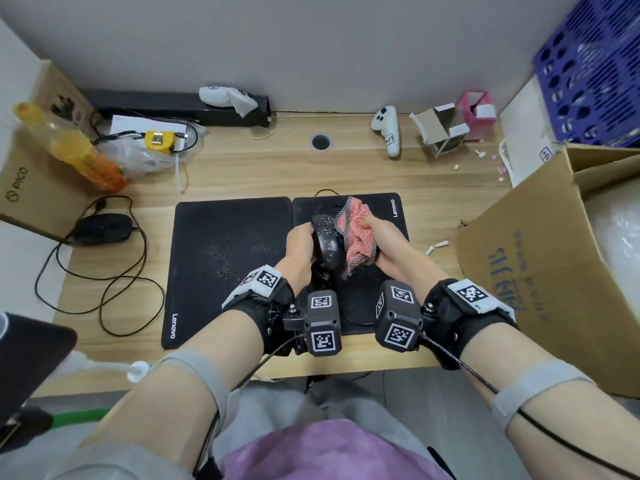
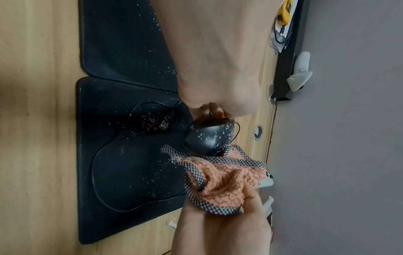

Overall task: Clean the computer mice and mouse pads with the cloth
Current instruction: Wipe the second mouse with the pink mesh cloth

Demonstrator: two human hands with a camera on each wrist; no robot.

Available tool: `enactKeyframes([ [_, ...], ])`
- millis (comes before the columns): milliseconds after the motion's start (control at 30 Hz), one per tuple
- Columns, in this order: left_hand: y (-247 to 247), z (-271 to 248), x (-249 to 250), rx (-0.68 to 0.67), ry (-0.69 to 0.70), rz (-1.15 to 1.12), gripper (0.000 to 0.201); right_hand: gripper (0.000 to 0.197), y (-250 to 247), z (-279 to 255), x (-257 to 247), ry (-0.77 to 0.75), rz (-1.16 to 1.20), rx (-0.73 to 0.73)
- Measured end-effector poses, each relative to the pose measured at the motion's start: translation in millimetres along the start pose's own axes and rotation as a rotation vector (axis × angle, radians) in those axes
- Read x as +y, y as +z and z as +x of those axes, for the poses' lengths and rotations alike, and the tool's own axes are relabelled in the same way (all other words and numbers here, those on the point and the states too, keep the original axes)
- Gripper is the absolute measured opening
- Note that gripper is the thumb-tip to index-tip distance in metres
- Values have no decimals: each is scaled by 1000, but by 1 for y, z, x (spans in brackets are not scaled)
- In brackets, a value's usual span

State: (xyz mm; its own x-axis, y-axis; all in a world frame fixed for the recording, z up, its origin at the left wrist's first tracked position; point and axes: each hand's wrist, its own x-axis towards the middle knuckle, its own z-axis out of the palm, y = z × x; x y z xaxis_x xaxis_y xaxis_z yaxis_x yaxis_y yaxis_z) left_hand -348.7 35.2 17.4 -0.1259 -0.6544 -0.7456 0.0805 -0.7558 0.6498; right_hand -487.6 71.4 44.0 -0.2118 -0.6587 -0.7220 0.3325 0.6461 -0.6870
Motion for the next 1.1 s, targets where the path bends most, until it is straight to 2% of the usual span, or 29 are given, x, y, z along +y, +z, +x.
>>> enactKeyframes([
  [133, 1, -1, 2, -144, -90, -158, 34, 29, -2, -6, 2, -21, 2, -70],
  [267, -1, -1, 1, -220, -116, -179, 32, 26, -9, -7, 2, -33, -9, -48],
  [400, -7, -3, 3, -226, -101, -164, 37, 18, -19, 2, 2, -120, -164, 194],
  [467, -10, -4, 5, -220, -76, -137, 40, 25, -22, 8, 4, -234, -284, 269],
  [567, -13, -6, 10, -222, -48, -113, 34, 29, -16, 9, 0, -387, -496, 218],
  [667, -15, -7, 13, -243, -20, -101, 36, 35, -4, 8, -5, -413, -612, 91],
  [733, -13, -6, 16, -244, 4, -95, 38, 34, 2, 5, -6, -407, -625, 30],
  [867, -4, -3, 22, -206, 42, -109, 38, 28, 4, 1, -6, -455, -581, 41],
  [1000, 8, 1, 27, -164, 15, -184, 36, 21, 3, -4, -8, -507, -542, 32],
  [1100, 13, 5, 28, -119, -30, -228, 35, 19, 0, -12, -13, -539, -606, -48],
])
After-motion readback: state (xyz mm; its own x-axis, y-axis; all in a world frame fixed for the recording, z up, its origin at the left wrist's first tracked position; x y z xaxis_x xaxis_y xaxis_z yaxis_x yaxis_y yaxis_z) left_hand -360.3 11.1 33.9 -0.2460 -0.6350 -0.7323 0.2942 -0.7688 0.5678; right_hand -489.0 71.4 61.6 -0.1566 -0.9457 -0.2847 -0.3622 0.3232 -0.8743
